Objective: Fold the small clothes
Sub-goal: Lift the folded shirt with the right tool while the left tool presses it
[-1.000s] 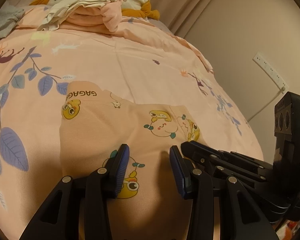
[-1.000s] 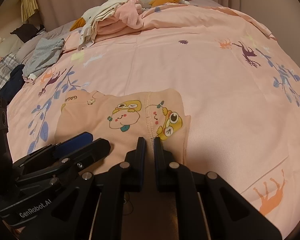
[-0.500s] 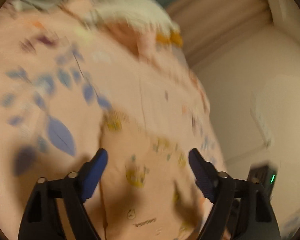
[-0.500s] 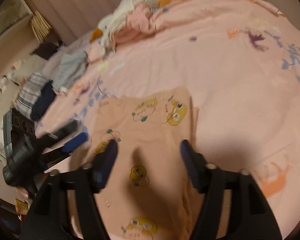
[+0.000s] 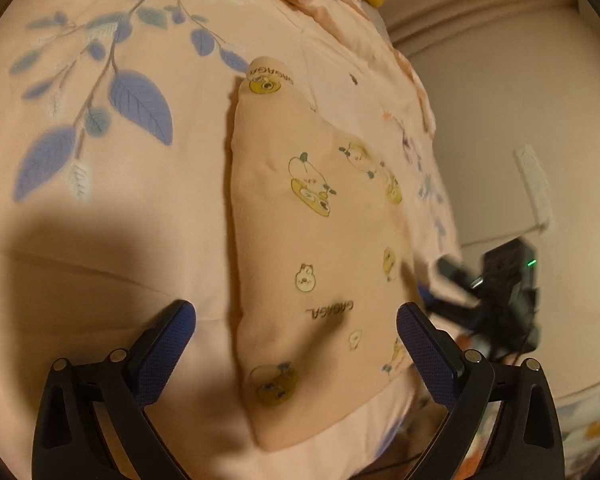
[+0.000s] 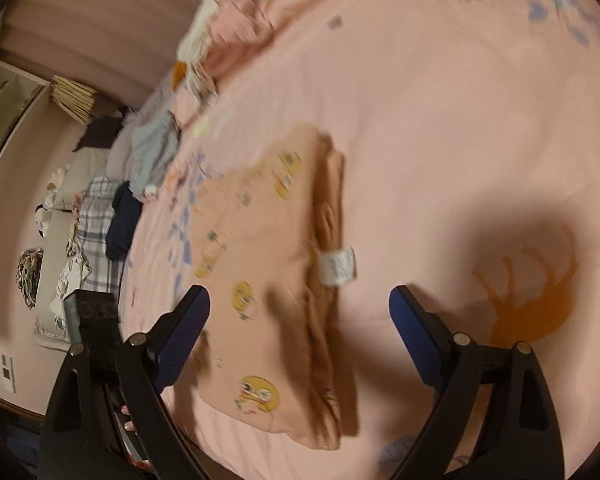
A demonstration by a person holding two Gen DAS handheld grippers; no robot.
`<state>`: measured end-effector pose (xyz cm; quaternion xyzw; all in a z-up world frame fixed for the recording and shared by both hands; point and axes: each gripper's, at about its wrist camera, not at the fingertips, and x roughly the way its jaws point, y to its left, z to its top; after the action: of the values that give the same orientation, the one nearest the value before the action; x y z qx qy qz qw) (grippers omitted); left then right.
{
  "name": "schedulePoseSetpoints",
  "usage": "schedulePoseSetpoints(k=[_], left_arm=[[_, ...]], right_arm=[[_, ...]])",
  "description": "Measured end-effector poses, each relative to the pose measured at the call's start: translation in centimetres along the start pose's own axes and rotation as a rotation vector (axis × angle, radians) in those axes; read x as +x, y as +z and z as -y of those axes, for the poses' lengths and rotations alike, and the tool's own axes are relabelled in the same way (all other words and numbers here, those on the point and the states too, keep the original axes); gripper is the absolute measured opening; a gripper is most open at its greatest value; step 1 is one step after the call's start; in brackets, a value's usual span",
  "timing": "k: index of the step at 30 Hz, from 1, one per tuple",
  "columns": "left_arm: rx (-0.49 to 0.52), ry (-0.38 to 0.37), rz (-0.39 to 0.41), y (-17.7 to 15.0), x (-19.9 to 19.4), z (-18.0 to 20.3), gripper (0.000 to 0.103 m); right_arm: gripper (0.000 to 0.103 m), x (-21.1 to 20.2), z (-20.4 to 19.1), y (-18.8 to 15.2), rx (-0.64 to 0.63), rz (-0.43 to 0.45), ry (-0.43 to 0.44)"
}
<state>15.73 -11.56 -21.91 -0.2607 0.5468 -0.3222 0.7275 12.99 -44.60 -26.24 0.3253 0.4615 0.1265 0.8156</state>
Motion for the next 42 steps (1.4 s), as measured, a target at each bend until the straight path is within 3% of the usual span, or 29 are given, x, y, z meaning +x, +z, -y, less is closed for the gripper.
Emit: schedulePoseSetpoints(k=[4,9,13,17,19,20,22,25,27,33,38,42], left_arm=[[0.006,-0.107,-0.034,0.1,1.3,0.2,0.099],[0.068,-0.093,0.005,-0.6,2.0,1.1,0.100],[0.062,-0.145,-0.005,0.3,2.2,1.2,0.100],[0.091,-0.175,-0.028,0.5,2.3,1.2,0.094],[0.064,-0.118,-0.021,0.7,2.9,1.0,0.069],[0.064,-0.088,-0.021,0.8,3.1,0.9,0.061],[0.114,-0.029,-0.030,0.9,3.6,1.3,0.049],[0.154,0.050,-0.009,0.6,3.9,2.0,0.045],[0.169,0.081,0.005,0.3,4.1,2.2,0.043],[0.246,0.167,0.064,-0.8,4.5,3.0,0.041],[0.263,0.178,0.074,-0.9,4.4,3.0,0.041],[0.256,0.179,0.073,-0.9,4.5,3.1,0.041]], right_arm=[[0.101,1.7,0.2,0.0,0.006,-0.013,0.022],[0.101,2.4,0.9,0.4,0.091,-0.023,0.159],[0.091,3.1,1.3,0.4,0.193,-0.064,0.323],[0.085,4.0,-1.5,-0.1,0.113,-0.066,0.213],[0.076,4.3,-2.4,-0.2,0.097,-0.053,0.175],[0.072,4.5,-2.5,-0.1,0.104,-0.045,0.155],[0.050,4.9,-2.2,0.1,0.128,-0.034,0.128],[0.033,5.6,-1.2,0.5,0.163,-0.049,0.126],[0.030,5.6,-0.8,0.7,0.176,-0.049,0.117],[0.028,5.8,-1.7,0.4,0.122,-0.004,0.042],[0.028,5.9,-1.0,0.6,0.132,-0.001,0.074],[0.028,5.8,-1.4,0.4,0.097,0.011,0.049]])
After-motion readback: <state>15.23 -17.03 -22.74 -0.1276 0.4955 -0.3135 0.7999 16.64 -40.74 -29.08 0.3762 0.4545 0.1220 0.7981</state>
